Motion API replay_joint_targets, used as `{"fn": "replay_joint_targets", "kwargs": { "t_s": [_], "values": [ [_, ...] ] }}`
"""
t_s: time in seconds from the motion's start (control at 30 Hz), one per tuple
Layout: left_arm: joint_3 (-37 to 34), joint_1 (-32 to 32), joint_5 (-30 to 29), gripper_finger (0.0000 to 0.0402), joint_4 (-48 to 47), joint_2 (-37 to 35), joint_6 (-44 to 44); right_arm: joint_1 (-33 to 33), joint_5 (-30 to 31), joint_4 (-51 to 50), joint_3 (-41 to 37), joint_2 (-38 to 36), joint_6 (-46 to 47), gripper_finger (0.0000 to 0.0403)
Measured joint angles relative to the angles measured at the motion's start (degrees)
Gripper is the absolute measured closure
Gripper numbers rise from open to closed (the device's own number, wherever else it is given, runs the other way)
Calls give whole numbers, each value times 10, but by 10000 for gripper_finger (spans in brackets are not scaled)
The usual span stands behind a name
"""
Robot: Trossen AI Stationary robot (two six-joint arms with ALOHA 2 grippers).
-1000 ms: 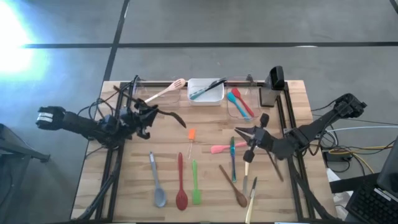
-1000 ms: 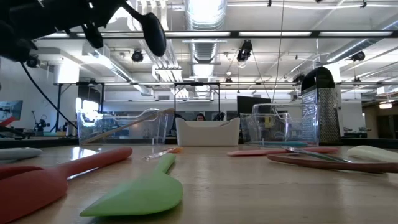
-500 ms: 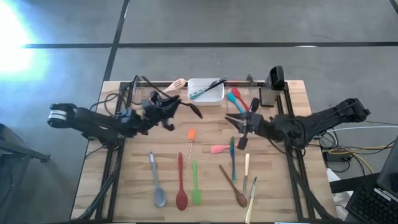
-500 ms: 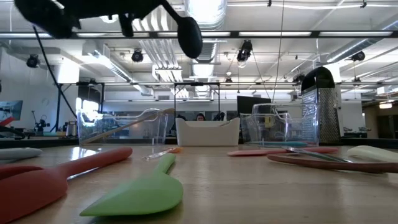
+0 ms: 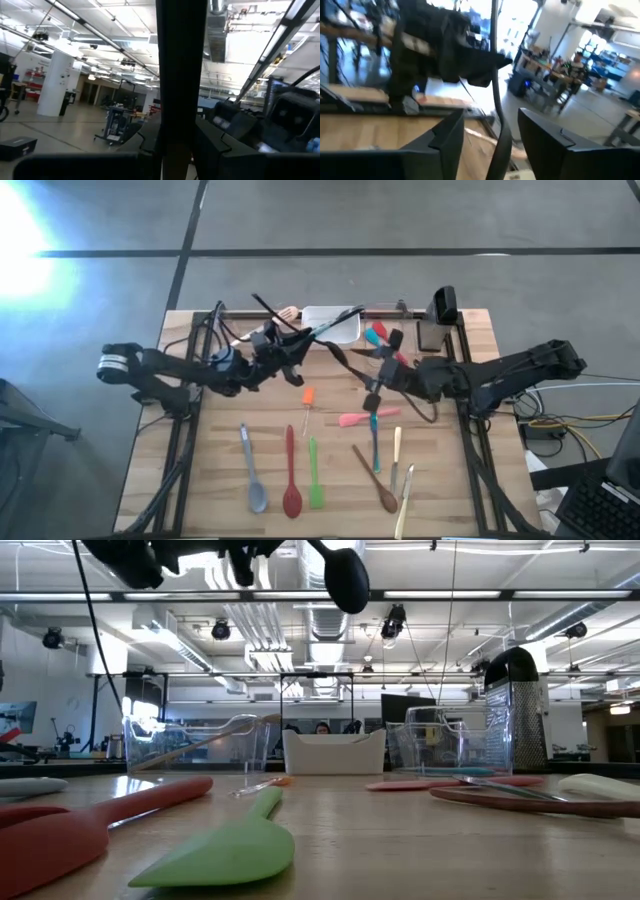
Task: Pick & Place Kitchen Items
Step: Put the black serving spoon into the left transparent bin
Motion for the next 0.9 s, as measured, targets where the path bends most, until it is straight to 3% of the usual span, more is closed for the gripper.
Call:
{"fn": "replay_joint_targets", "kwargs": {
  "t_s": [0.2,0.57,0.73,0.9],
  "values": [
    [27,0,20,328,-29,7,-8,-38,1,-83,72,56,26,200],
    [34,0,28,328,-48,5,-8,-73,0,-204,219,173,34,205],
    [35,0,33,328,-62,1,-9,-79,35,-259,258,198,48,252],
    [33,0,33,328,-64,-1,-8,-79,46,-294,271,196,57,356]
  ]
}}
